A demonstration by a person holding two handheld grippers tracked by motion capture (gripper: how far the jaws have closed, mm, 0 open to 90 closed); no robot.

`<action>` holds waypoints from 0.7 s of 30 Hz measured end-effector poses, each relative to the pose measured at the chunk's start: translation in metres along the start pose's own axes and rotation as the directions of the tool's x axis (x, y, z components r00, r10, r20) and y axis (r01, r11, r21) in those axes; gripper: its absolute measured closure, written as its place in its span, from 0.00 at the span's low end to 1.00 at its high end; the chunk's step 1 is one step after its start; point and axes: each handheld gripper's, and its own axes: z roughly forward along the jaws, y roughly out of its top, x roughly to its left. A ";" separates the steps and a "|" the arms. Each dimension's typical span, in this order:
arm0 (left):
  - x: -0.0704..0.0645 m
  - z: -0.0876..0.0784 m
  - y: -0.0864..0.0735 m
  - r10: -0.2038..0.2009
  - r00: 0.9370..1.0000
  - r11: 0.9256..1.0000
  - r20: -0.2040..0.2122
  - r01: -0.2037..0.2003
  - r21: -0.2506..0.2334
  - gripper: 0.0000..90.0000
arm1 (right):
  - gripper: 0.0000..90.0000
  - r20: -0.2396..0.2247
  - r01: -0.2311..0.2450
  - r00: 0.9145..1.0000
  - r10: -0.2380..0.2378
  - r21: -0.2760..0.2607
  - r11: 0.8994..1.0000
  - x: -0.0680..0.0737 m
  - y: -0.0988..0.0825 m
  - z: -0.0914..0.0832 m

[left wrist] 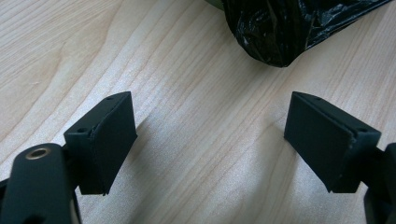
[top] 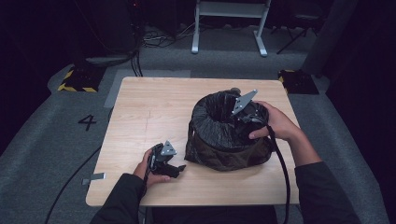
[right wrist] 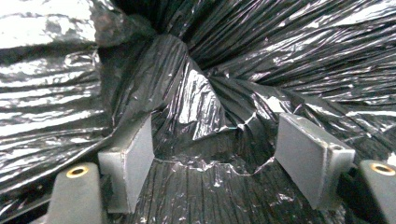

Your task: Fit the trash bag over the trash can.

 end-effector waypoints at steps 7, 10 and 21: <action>0.000 0.000 0.000 0.000 1.000 1.000 0.000 0.000 0.000 0.19 | 0.31 0.018 -0.012 1.000 0.013 -0.045 0.999 0.000 -0.002 -0.001; 0.000 0.000 0.000 0.000 1.000 1.000 0.000 0.000 0.000 0.19 | 0.31 0.022 -0.023 0.999 0.024 -0.060 0.998 0.000 -0.002 -0.002; 0.000 0.000 0.000 0.000 1.000 1.000 0.000 0.000 0.000 0.19 | 0.29 0.052 -0.038 0.998 0.046 -0.148 0.988 0.001 -0.007 -0.012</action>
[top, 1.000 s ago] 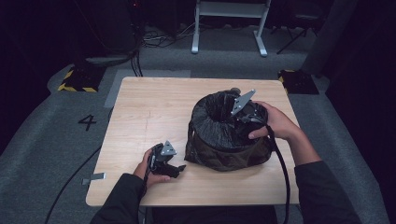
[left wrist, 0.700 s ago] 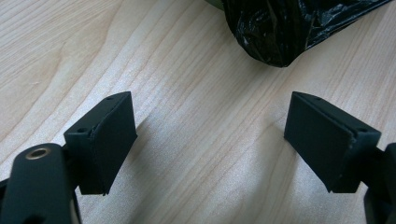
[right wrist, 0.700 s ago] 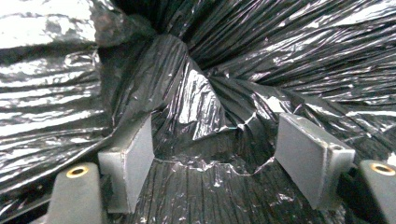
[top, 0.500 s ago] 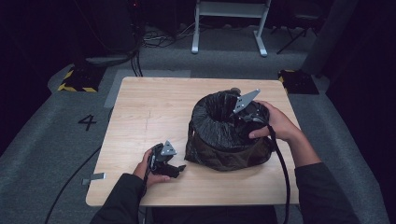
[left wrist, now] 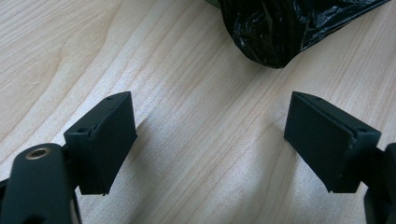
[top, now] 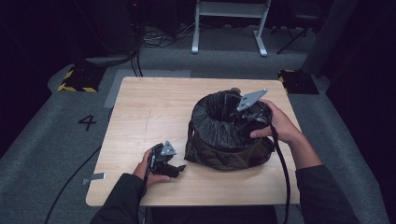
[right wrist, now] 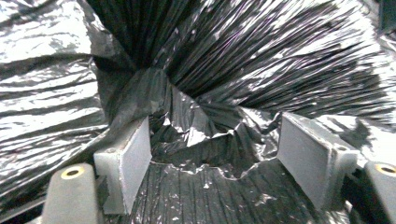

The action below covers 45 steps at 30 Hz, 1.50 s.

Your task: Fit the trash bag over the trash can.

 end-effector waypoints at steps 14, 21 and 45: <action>0.000 0.000 0.000 0.000 1.000 1.000 0.000 0.000 0.000 0.19 | 0.29 0.033 -0.042 0.998 0.046 -0.128 0.991 0.000 -0.008 -0.019; 0.000 0.000 0.000 0.000 1.000 1.000 0.001 0.000 -0.001 0.19 | 0.28 0.054 -0.055 0.996 0.065 -0.167 0.984 0.000 -0.014 -0.030; 0.000 0.000 0.000 0.000 1.000 1.000 0.000 0.000 0.000 0.19 | 0.27 0.145 -0.089 0.982 0.122 -0.215 0.973 0.014 -0.043 -0.065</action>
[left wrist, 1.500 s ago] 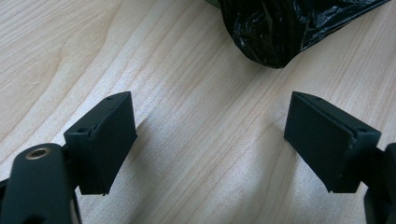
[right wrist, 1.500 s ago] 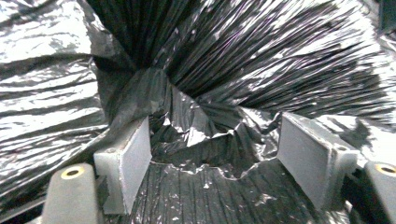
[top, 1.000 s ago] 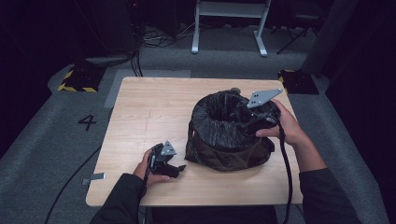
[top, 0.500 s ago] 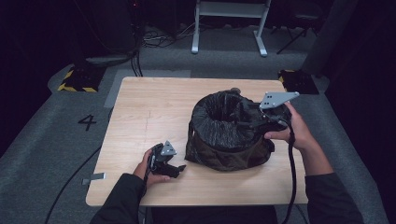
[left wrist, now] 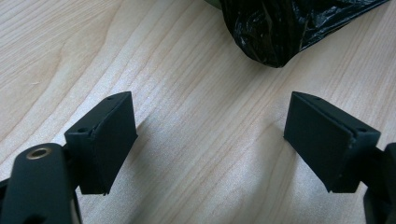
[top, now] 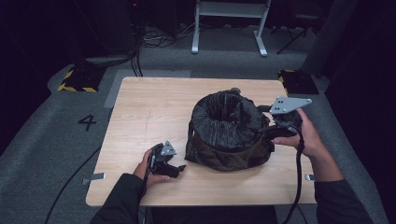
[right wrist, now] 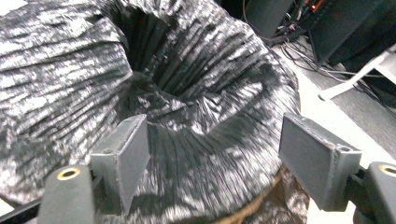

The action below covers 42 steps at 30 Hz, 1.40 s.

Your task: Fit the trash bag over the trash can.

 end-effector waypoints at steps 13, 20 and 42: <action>0.000 0.000 0.000 0.001 1.000 1.000 0.000 -0.001 0.000 0.19 | 0.27 0.051 -0.032 0.998 0.031 0.006 0.999 -0.001 -0.016 -0.014; 0.000 0.000 0.000 0.000 1.000 1.000 0.000 0.000 0.000 0.19 | 0.27 0.070 -0.077 0.994 0.079 -0.028 0.997 0.001 -0.024 -0.020; 0.000 0.000 0.000 0.000 1.000 1.000 0.000 0.000 0.000 0.19 | 0.27 0.180 -0.063 0.982 0.059 0.013 0.998 0.001 -0.066 -0.019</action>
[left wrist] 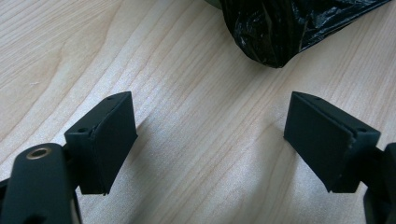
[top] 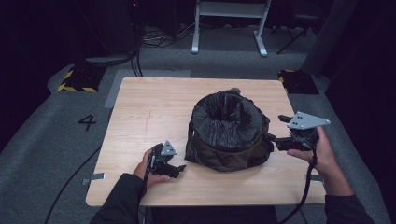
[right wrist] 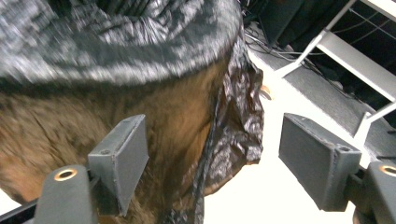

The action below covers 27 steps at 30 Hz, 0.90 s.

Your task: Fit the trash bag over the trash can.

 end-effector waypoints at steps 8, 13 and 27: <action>0.000 0.000 0.000 -0.001 1.000 1.000 -0.002 0.001 0.000 0.19 | 0.27 -0.008 -0.016 1.000 0.016 0.058 0.998 -0.003 -0.020 0.013; 0.000 0.000 0.000 -0.001 1.000 1.000 -0.002 0.001 0.000 0.19 | 0.27 -0.008 -0.036 0.999 0.037 0.082 0.996 -0.004 -0.031 0.019; 0.000 0.000 0.000 -0.004 1.000 1.000 -0.004 0.004 0.000 0.19 | 0.26 -0.022 -0.077 0.996 0.081 0.148 0.986 -0.004 -0.066 0.037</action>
